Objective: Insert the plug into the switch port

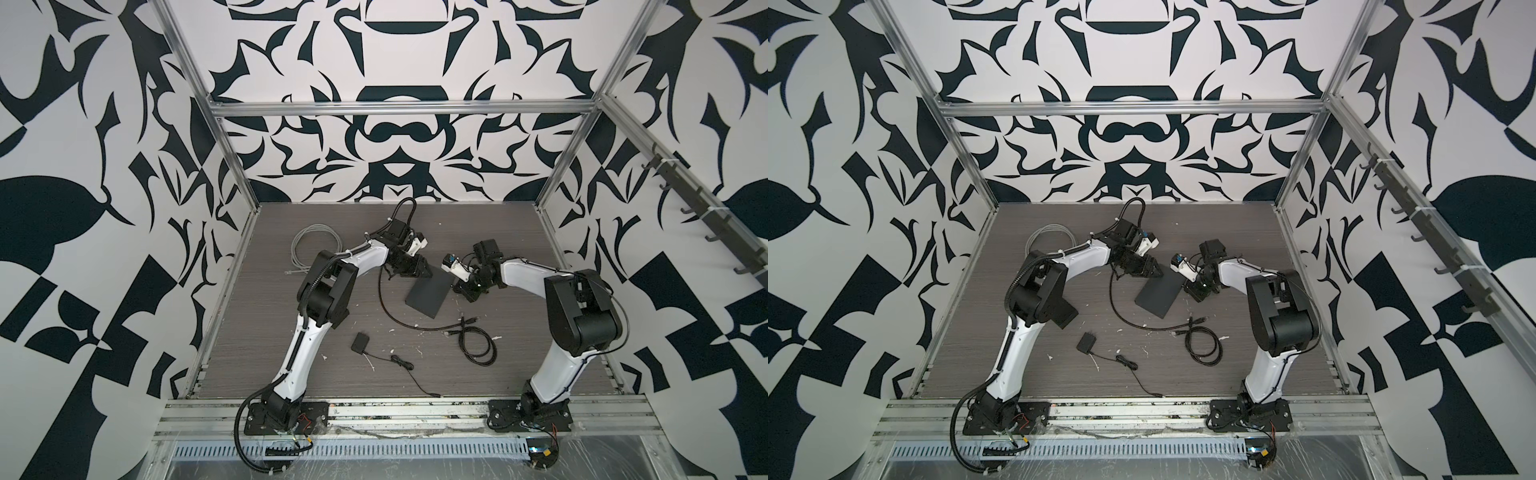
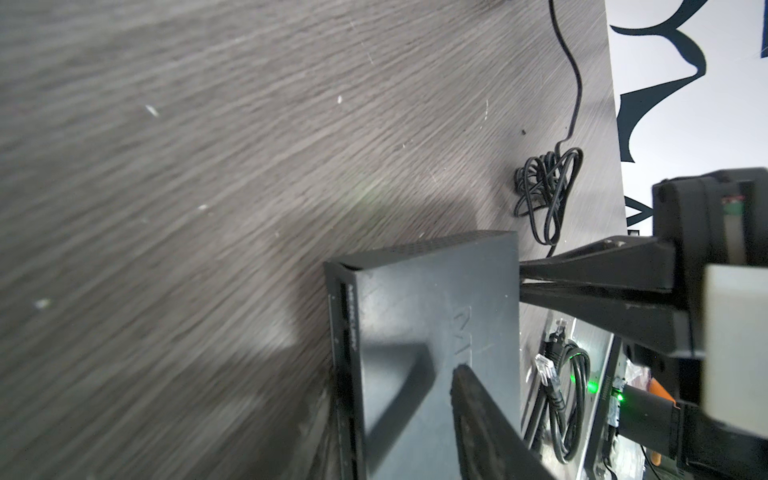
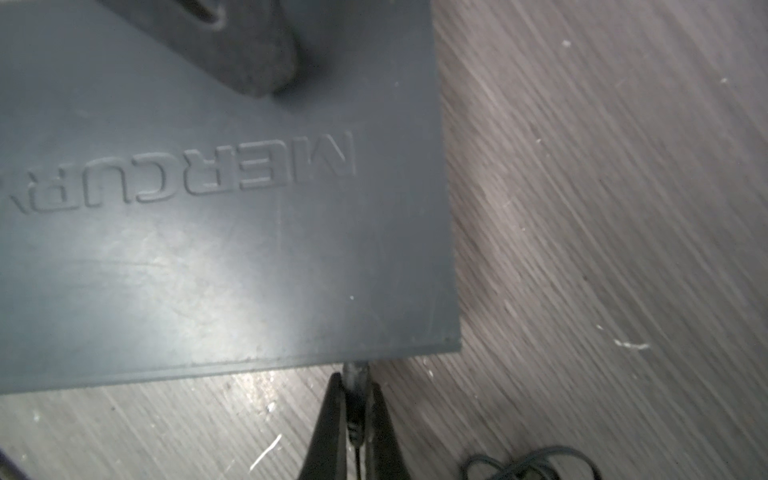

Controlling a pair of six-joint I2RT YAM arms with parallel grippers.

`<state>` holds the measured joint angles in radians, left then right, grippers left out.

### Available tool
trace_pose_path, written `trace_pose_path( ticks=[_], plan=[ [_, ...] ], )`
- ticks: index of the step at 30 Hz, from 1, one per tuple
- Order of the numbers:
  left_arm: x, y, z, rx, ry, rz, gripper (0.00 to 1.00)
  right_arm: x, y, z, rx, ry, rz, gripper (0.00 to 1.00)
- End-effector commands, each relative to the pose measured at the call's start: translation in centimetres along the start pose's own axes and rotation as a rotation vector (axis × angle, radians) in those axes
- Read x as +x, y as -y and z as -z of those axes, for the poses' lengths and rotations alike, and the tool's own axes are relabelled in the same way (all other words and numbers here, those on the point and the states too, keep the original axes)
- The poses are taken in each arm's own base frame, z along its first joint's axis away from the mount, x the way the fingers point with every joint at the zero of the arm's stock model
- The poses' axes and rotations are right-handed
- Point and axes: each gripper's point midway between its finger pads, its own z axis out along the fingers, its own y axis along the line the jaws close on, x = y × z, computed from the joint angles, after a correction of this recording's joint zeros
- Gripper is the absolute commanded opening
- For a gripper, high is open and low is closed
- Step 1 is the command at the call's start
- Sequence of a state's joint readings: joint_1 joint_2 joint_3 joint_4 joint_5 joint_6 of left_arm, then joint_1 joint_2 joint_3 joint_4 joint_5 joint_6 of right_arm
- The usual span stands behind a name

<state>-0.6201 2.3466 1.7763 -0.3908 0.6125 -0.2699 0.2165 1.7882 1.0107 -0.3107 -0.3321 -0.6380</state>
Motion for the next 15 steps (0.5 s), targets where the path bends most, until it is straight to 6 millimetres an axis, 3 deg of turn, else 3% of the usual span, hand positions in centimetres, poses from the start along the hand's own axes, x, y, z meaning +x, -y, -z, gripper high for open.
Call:
trace_pose_path(
  ticks=[1, 11, 15],
  plan=[
    [6.4, 7.2, -4.5, 0.266, -0.226, -0.013, 0.47, -11.1, -1.3, 1.2, -0.013, 0.358, 0.192, 0.0],
    [7.4, 8.8, -4.8, 0.325, -0.259, -0.045, 0.46, -14.7, -2.7, 1.0, 0.004, 0.445, 0.208, 0.0],
    [8.0, 9.1, -4.6, 0.334, -0.269, -0.051, 0.46, -16.0, -3.1, 1.8, -0.009, 0.54, 0.185, 0.0]
  ],
)
